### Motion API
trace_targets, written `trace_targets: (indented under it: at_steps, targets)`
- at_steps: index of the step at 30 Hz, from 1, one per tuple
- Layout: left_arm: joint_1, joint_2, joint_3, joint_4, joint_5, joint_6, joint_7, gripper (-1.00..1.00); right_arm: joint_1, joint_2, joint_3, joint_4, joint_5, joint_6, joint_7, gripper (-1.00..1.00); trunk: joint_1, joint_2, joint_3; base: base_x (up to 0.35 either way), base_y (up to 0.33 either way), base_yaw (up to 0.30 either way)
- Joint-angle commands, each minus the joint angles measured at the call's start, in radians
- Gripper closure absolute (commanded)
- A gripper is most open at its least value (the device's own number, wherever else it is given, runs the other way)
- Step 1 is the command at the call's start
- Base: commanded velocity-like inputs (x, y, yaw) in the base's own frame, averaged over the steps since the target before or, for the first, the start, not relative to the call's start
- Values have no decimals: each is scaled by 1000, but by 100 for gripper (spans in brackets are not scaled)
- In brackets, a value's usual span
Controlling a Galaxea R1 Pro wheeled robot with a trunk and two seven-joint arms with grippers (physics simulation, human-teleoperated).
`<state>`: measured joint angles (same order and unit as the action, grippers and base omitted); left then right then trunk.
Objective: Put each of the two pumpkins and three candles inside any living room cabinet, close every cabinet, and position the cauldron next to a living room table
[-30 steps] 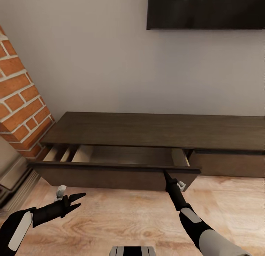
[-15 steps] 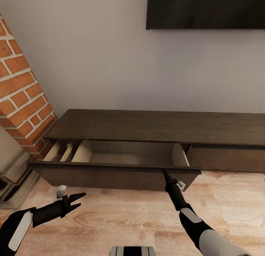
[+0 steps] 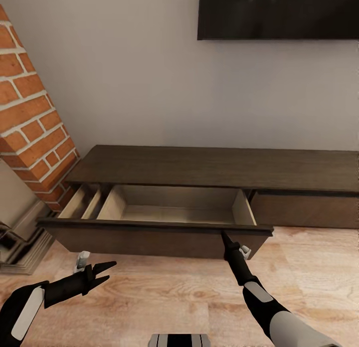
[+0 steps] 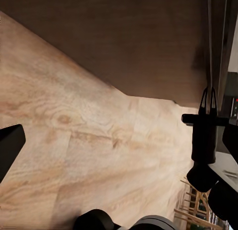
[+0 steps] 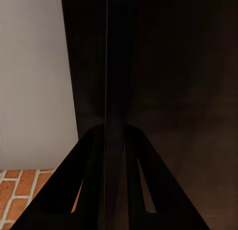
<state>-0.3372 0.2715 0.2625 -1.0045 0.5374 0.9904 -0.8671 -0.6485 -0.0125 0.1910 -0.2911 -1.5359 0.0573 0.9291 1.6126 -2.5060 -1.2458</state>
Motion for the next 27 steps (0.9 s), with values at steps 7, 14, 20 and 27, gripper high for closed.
trace_targets:
  at_steps: [7,14,20,27]
  targets:
    - [0,0,1,0,-2,4,-4,-100,0,-1,-12,1,-21,10,10,100,0,0,-1,-123,0,0]
    - [0,0,1,-1,-3,5,-4,-100,0,-1,-12,0,-21,10,9,100,0,0,-1,-107,0,0]
    - [0,0,1,-1,-2,4,-4,-100,0,-1,-12,1,-21,10,8,100,0,0,-1,-75,0,0]
    - [0,0,1,-1,-2,4,-4,-100,0,-1,-12,0,-21,10,8,100,0,0,-1,-76,0,0]
